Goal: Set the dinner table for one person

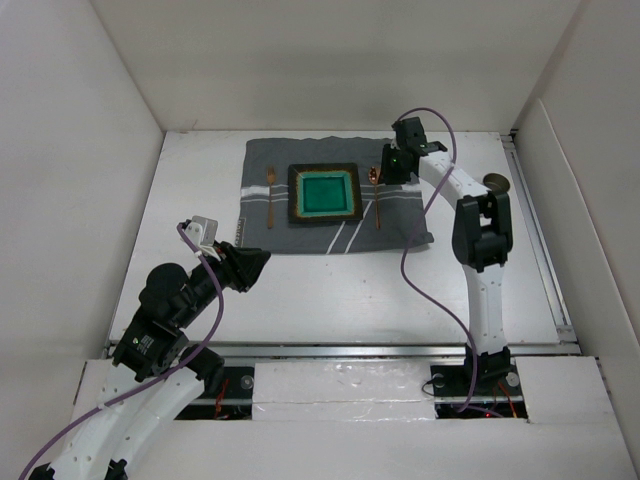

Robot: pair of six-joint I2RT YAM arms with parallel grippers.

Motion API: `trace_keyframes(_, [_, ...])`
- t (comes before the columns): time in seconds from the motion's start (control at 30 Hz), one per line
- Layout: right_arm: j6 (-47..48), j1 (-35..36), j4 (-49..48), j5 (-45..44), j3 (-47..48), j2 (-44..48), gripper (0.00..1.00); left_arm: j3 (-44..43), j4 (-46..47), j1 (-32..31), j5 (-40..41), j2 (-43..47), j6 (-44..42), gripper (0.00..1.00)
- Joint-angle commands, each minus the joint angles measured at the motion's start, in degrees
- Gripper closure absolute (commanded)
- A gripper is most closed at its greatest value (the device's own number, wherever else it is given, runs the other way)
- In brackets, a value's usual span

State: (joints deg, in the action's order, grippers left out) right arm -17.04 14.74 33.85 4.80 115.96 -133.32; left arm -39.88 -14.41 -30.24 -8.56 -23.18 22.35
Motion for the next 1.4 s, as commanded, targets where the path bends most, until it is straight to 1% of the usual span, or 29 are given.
trace_keyframes(0.0, [0.78, -0.86, -8.33, 0.04, -6.94, 13.14, 0.72, -0.03, 2.37, 0.44, -0.49, -0.46, -0.64, 0.76])
trace_keyframes(0.03, [0.43, -1.46, -13.84, -0.83, -10.81, 20.48, 0.79, -0.02, 2.55, 0.44, -0.58, -0.03, -0.73, 0.76])
trace_keyframes(0.07, [-0.10, -2.25, -17.29, -1.54, -20.33, 24.21, 0.96, -0.02, 2.55, 0.44, -0.50, 0.06, -0.73, 0.75])
trace_keyframes(0.1, [-1.15, -3.83, -24.20, -2.33, -25.21, 31.29, 1.00, -0.11, 2.46, 0.44, -0.58, 0.24, -0.81, 0.75])
trace_keyframes(0.13, [-1.76, -4.89, -26.18, -2.95, -29.43, 31.36, 1.00, -0.11, 2.37, 0.44, -0.58, 0.41, -0.82, 0.75])
trace_keyframes(0.17, [-2.55, -6.12, -26.98, -3.91, -32.70, 36.58, 1.00, -0.11, 2.37, 0.44, -1.71, 0.42, -1.08, 0.75])
trace_keyframes(0.2, [-4.04, -7.43, -27.08, -4.44, -37.60, 38.81, 1.00, -0.03, 2.55, 0.44, -1.99, 0.68, -1.17, 0.75])
trace_keyframes(0.23, [-5.01, -11.28, -26.03, -11.49, -41.74, 43.53, 1.00, 0.06, 2.81, 0.44, -2.77, 1.11, -1.34, 0.75])
trace_keyframes(0.27, [-5.02, -11.31, -26.02, -11.56, -43.78, 43.58, 1.00, 0.06, 2.73, 0.44, -2.78, 1.12, -1.34, 0.75])
trace_keyframes(0.3, [-5.20, -12.45, -25.85, -15.22, -45.72, 44.62, 1.00, 0.06, 2.64, 0.44, -2.87, 1.21, -1.43, 0.76])
trace_keyframes(0.33, [-5.11, -14.89, -25.85, -16.39, -47.30, 45.50, 0.98, -0.02, 2.55, 0.44, -3.48, 1.38, -1.52, 0.75])
trace_keyframes(0.37, [-5.20, -16.05, -25.76, -17.36, -48.54, 46.91, 0.86, -0.02, 2.46, 0.44, -3.83, 1.56, -1.78, 0.75])
trace_keyframes(0.43, [-4.76, -18.16, -26.63, -19.03, -50.83, 47.62, 0.72, 0.15, 2.64, 0.44, -4.54, 2.08, -1.96, 0.75])
trace_keyframes(0.47, [-4.67, -19.74, -26.64, -19.73, -50.92, 47.71, 0.60, 0.24, 2.64, 0.44, -4.54, 2.26, -1.96, 0.75])
trace_keyframes(0.5, [-4.50, -20.27, -27.16, -21.74, -50.31, 47.45, 0.56, 0.24, 2.55, 0.44, -4.36, 2.52, -1.96, 0.75])
trace_keyframes(0.57, [-4.06, -22.03, -27.17, -22.11, -48.65, 45.79, 0.50, 0.15, 2.11, 0.44, -4.54, 2.53, -1.96, 0.75])
trace_keyframes(0.6, [-4.06, -22.04, -25.43, -22.20, -46.98, 42.91, 0.50, 0.15, 2.02, 0.44, -4.89, 2.87, -2.13, 0.75])
trace_keyframes(0.67, [-2.57, -23.35, -24.88, -22.12, -42.68, 39.55, 0.50, 0.33, 2.46, 0.44, -4.98, 3.23, -2.13, 0.75])
trace_keyframes(0.7, [-2.39, -24.05, -23.14, -20.98, -40.83, 36.06, 0.50, 0.41, 2.46, 0.44, -4.80, 3.49, -2.13, 0.75])
trace_keyframes(0.87, [-0.98, -24.06, -20.58, -19.83, -30.56, 27.07, 0.49, 0.24, 2.37, 0.44, -4.80, 2.35, -2.22, 0.75])
trace_keyframes(0.93, [-0.89, -24.06, -18.82, -20.26, -28.26, 23.39, 0.49, 0.15, 2.11, 0.44, -4.19, 1.56, -2.31, 0.75])
trace_keyframes(1.1, [-0.28, -24.59, -16.63, -20.00, -22.64, 17.75, 0.50, 0.15, 2.20, 0.44, -4.28, 0.51, -2.31, 0.75])
trace_keyframes(1.13, [-0.28, -24.59, -16.36, -20.00, -22.10, 17.04, 0.52, 0.24, 2.20, 0.44, -3.67, 0.24, -2.31, 0.75])
trace_keyframes(1.2, [0.07, -24.59, -16.36, -20.09, -20.79, 15.37, 0.64, 0.06, 2.02, 0.44, -3.57, -0.28, -2.31, 0.75])
trace_keyframes(1.23, [-0.10, -24.59, -15.92, -20.44, -20.25, 14.93, 0.79, 0.06, 2.02, 0.44, -3.83, -0.46, -2.31, 0.75])
trace_keyframes(1.3, [0.25, -23.72, -15.91, -22.45, -20.16, 15.63, 1.00, 0.06, 2.46, 0.44, -3.84, -0.64, -2.40, 0.75])
trace_keyframes(1.37, [2.08, -22.22, -17.05, -24.82, -21.30, 17.55, 1.00, -0.02, 2.37, 0.44, -3.14, -1.16, -2.31, 0.75])
